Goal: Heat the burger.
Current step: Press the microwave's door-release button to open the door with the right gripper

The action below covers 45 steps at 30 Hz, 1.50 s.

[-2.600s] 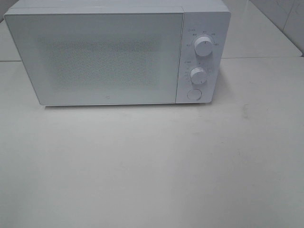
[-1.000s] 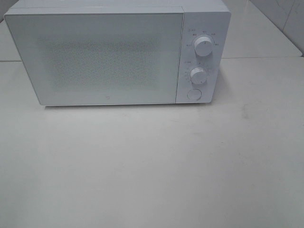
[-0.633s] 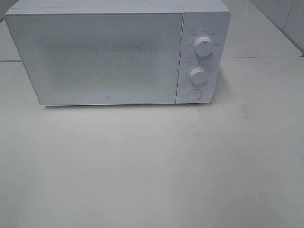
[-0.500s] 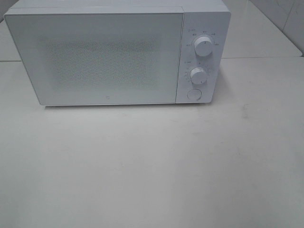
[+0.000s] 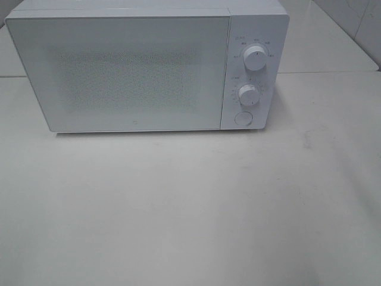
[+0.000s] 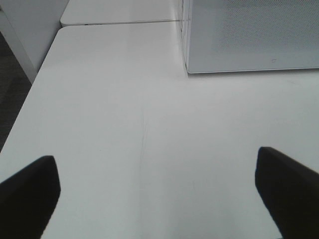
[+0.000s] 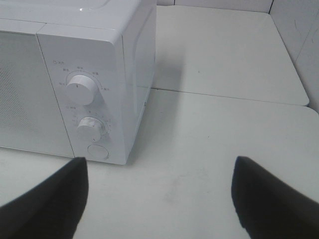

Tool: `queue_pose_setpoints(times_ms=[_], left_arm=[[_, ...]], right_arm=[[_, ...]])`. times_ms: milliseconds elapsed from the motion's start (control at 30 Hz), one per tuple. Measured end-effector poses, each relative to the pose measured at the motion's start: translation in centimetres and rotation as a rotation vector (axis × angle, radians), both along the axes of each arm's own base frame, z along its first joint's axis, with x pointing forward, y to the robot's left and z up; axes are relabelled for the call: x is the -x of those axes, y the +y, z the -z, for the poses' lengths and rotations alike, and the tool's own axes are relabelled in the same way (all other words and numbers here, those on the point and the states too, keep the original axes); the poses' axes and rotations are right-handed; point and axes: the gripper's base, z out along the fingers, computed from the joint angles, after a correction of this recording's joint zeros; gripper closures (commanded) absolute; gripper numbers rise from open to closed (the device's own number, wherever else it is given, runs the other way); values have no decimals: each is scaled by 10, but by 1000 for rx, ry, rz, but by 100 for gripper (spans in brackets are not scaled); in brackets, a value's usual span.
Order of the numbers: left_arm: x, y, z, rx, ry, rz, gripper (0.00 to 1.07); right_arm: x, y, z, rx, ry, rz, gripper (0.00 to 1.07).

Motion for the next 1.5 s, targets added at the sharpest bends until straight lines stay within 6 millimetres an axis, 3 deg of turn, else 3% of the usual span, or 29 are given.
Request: queue_pose_setpoints(times_ms=[333, 633, 933, 1167, 1500], left_arm=[[0, 0, 0, 0, 0, 0, 6], [0, 0, 0, 0, 0, 0, 6], [0, 0, 0, 0, 0, 0, 6], [0, 0, 0, 0, 0, 0, 6], [0, 0, 0, 0, 0, 0, 6]], right_arm=[[-39, 7, 22, -5, 9, -10, 31], [-59, 12, 73, -35, -89, -33, 31], [-62, 10, 111, -59, -119, 44, 31], [-60, 37, 139, -21, -96, 65, 31], [-51, 75, 156, -6, -109, 69, 31]])
